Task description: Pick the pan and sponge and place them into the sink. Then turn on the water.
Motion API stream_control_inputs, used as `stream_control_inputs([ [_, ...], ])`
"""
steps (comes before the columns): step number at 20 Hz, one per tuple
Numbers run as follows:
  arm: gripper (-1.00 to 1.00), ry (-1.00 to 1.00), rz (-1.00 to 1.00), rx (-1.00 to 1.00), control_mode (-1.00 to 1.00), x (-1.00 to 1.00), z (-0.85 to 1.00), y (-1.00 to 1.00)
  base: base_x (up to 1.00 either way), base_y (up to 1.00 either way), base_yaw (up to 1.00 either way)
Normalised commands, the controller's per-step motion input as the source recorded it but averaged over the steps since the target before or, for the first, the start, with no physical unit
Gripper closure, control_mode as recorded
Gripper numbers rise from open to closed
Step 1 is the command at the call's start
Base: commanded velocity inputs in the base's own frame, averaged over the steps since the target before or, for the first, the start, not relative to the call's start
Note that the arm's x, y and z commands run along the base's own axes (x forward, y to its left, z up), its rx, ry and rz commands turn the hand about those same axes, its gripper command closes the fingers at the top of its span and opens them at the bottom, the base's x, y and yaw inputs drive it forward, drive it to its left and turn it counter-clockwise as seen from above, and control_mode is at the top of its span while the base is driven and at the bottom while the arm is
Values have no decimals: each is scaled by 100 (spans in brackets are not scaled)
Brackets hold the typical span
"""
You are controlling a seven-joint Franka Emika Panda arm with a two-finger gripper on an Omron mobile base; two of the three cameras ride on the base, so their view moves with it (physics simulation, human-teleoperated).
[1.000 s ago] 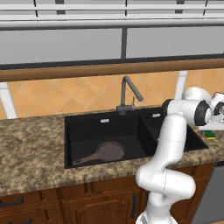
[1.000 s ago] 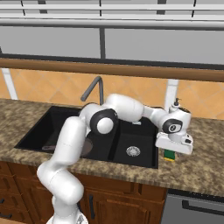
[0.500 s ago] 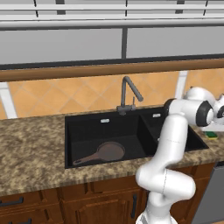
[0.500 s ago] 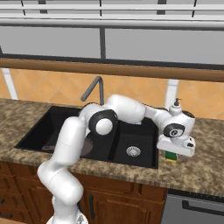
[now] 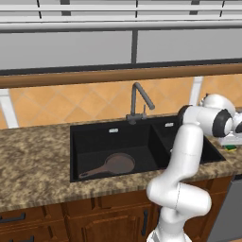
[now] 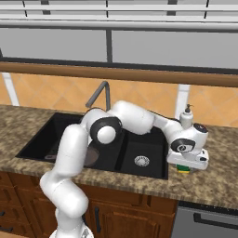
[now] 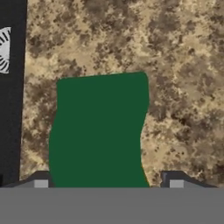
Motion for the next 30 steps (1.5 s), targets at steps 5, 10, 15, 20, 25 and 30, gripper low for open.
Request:
stream_control_inputs([
  [5,100,4,4,-1,-100,-5,-48,39,0,0,0],
  [10,100,-10,3,1,-100,-31,13,27,0,0,0],
  [15,100,-5,11,0,-100,-12,81,64,0,0,0],
  [20,100,0,19,-11,-100,-8,95,88,0,0,0],
  [25,100,-2,21,-12,-100,-39,97,77,0,0,0],
  [30,100,0,29,-4,-100,-55,97,78,0,0,0],
])
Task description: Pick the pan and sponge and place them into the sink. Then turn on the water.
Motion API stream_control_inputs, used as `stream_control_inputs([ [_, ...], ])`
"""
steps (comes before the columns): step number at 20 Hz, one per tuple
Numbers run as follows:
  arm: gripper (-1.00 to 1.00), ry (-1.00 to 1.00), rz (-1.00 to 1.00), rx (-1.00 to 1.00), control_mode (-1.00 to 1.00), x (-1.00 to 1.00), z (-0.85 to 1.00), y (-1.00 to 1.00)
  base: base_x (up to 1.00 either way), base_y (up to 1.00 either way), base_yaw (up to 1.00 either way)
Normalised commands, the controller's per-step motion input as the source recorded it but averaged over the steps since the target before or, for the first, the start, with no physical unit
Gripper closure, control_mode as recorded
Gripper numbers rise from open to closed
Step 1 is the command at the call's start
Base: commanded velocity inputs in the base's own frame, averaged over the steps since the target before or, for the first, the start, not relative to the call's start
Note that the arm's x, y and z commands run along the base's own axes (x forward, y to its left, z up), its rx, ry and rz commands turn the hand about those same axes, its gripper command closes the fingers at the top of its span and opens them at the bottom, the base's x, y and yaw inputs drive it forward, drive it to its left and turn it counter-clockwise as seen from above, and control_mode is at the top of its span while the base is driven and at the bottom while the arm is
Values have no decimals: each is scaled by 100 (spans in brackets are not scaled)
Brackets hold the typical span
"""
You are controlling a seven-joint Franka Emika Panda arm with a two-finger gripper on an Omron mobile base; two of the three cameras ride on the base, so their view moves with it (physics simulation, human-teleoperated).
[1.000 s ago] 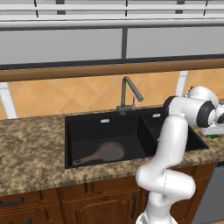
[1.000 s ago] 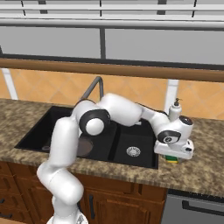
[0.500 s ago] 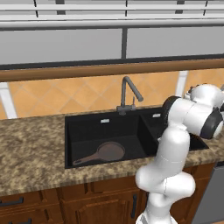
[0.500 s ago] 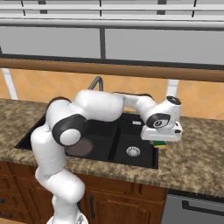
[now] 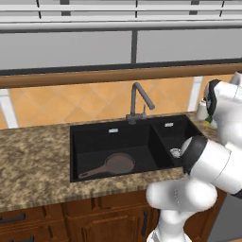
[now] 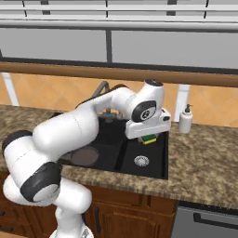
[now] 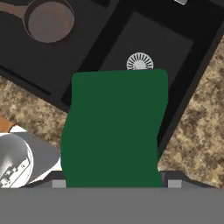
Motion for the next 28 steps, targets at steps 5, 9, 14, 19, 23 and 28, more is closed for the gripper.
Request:
stream_control_inputs([
  [5,100,-1,28,0,-100,-12,73,98,0,0,0],
  [9,100,0,26,0,-100,-3,73,100,0,0,0],
  [14,100,0,25,0,-100,-20,76,100,0,0,0],
  [19,100,0,23,0,-100,-25,48,100,0,0,0],
  [23,100,0,22,-2,-100,-15,21,100,0,0,0],
  [28,100,0,18,-7,-100,-21,4,100,0,0,0],
])
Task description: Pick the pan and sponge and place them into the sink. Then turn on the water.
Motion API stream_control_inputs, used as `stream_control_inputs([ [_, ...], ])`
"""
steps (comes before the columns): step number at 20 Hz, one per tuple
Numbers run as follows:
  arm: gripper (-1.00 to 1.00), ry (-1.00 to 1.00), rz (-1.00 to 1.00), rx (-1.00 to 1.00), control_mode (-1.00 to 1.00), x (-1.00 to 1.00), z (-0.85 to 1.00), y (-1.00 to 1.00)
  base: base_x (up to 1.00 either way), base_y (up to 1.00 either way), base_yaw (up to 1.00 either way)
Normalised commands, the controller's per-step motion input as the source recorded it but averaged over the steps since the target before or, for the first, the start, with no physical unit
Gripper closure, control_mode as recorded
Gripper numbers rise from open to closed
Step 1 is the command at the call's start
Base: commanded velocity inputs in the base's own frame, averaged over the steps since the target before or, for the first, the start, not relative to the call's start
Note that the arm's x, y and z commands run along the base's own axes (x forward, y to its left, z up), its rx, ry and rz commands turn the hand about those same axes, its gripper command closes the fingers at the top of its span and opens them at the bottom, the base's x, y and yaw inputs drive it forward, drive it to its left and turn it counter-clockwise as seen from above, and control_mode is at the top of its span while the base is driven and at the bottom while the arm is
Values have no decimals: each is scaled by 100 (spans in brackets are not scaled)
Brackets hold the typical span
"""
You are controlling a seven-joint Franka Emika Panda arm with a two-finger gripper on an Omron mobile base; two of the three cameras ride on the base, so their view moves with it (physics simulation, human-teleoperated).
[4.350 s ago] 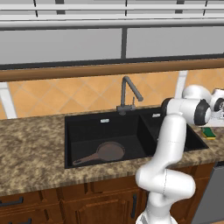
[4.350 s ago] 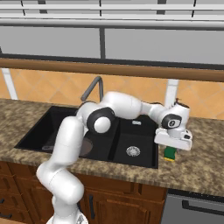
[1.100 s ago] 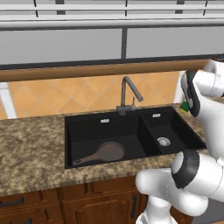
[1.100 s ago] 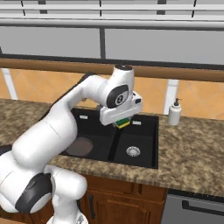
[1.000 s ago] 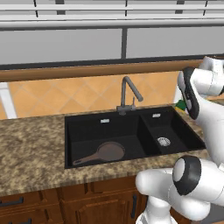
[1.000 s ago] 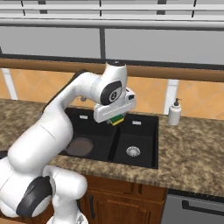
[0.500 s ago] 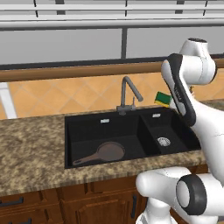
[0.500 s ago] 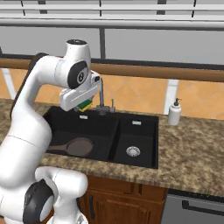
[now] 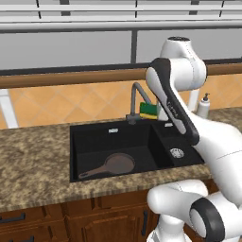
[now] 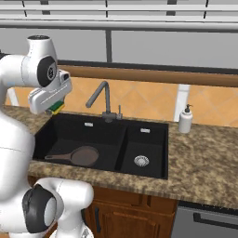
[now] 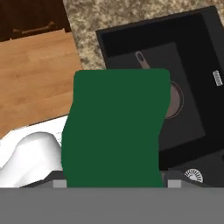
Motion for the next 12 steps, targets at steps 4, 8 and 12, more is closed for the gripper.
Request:
stream_control_inputs([
  [4,100,0,1,-15,-100,9,-33,100,0,0,0],
  [8,100,4,-6,-5,-100,87,-68,99,0,0,0],
  [12,100,11,0,0,-100,100,-84,75,0,0,0],
])
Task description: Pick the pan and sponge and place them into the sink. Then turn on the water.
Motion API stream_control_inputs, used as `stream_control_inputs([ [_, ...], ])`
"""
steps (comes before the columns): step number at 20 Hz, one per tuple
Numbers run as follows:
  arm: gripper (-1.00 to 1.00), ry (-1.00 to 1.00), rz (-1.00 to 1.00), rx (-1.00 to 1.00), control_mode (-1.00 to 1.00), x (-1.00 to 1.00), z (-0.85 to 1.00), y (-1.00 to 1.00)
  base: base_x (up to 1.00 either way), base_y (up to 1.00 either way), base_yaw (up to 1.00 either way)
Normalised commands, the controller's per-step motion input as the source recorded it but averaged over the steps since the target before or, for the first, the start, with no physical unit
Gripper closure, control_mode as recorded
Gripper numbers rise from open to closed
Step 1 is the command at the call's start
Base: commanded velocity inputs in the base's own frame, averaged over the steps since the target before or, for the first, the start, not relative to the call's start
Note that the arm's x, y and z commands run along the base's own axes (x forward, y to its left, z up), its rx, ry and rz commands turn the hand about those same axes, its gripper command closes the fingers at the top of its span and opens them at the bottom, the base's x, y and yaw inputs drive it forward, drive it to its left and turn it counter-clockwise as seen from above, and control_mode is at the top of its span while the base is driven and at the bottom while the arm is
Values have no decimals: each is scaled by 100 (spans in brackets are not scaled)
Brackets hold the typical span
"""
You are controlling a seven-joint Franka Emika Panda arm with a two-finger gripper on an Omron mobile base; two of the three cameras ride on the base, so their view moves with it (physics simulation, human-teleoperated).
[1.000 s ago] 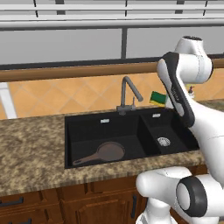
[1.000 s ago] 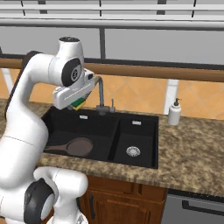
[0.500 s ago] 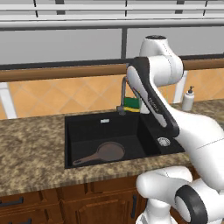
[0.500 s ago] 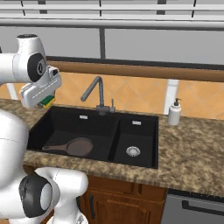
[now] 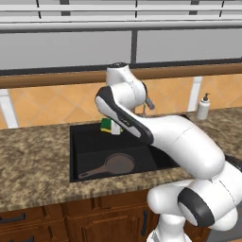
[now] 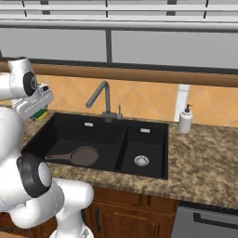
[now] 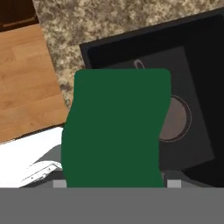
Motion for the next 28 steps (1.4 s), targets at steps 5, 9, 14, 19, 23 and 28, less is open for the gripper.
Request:
stream_control_inputs([
  [5,100,17,0,0,-100,89,-78,46,0,0,0],
  [9,100,14,-2,-1,-100,88,-88,27,0,0,0],
  [14,100,0,-12,-8,-100,68,-100,16,0,0,0],
  [19,100,0,-11,-5,-100,45,-90,0,0,0,0],
  [23,100,2,-6,0,-100,46,-67,-6,0,0,0],
  [28,100,0,-4,0,-100,40,-54,0,0,0,0],
])
